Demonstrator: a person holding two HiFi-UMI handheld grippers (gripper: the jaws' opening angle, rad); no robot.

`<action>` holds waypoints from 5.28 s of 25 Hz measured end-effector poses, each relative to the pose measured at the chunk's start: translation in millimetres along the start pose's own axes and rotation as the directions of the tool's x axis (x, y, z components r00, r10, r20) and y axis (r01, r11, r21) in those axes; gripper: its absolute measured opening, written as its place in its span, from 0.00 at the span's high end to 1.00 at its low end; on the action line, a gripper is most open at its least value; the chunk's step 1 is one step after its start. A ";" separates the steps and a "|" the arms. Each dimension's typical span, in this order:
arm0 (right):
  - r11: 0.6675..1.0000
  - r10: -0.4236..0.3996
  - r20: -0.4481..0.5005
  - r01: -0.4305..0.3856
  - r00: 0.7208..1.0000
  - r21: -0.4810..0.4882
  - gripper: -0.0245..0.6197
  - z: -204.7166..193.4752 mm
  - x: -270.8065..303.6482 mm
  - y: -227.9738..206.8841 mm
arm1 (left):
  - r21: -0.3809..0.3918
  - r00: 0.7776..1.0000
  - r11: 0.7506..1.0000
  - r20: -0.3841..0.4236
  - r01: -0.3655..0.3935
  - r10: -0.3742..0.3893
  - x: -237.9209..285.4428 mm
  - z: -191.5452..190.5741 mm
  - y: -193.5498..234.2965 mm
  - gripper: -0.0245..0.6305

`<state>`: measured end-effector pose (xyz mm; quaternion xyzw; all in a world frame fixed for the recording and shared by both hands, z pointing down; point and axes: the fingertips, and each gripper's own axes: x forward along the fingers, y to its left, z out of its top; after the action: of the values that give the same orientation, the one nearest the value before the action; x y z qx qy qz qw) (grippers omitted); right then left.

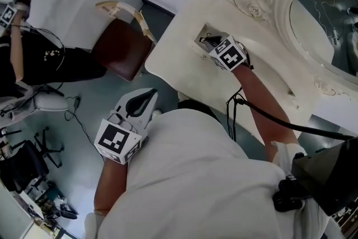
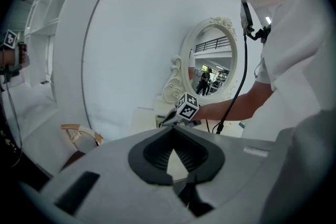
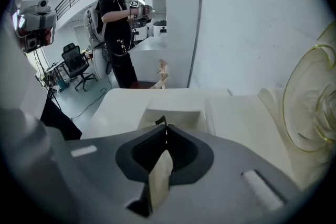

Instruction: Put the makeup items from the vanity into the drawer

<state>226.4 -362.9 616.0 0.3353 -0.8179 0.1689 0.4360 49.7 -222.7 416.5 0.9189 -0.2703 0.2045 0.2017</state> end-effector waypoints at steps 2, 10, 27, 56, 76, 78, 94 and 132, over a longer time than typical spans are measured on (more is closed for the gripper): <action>1.000 0.006 -0.024 -0.006 1.000 -0.002 0.94 -2.1 5.9 0.3 | -0.007 1.000 1.000 -0.001 -0.007 0.007 -1.4 -1.9 2.8 0.96; 1.000 0.030 -0.088 -0.030 0.996 -0.002 0.94 -5.7 22.1 -0.8 | -0.031 1.000 0.999 -0.002 -0.022 0.022 -3.6 -4.7 10.2 0.96; 0.999 0.048 -0.157 -0.047 0.986 0.012 0.89 -10.1 32.6 1.3 | -0.037 1.000 0.999 0.002 -0.019 0.019 -16.2 -7.5 25.0 0.96; 0.967 -0.203 0.117 0.180 0.972 0.179 0.96 16.3 -93.4 136.8 | 0.083 0.989 0.987 0.046 0.135 -0.139 -110.7 -46.0 -3.9 0.96; 0.938 -0.255 0.210 0.189 0.944 0.290 0.96 -7.3 -145.6 330.8 | 0.151 0.961 0.951 0.018 0.271 -0.276 -190.1 -114.7 -49.5 0.96; 0.936 -0.259 0.214 0.190 0.942 0.297 0.96 -9.4 -146.7 344.8 | 0.155 0.958 0.947 0.013 0.282 -0.288 -195.3 -120.8 -51.8 0.96; 0.941 -0.259 0.257 0.183 0.931 0.285 0.96 -0.8 -152.2 408.5 | 0.174 0.942 0.927 0.000 0.331 -0.336 -218.6 -147.0 -63.3 0.96; 0.944 -0.268 0.287 0.191 0.920 0.268 0.96 17.5 -160.9 424.0 | 0.180 0.936 0.919 -0.023 0.350 -0.352 -225.9 -152.0 -63.0 0.96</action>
<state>-15.5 -3.8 480.0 0.5016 -0.8065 0.1552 0.2717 -128.3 -7.3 417.5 0.9680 -0.0825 0.1843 0.1492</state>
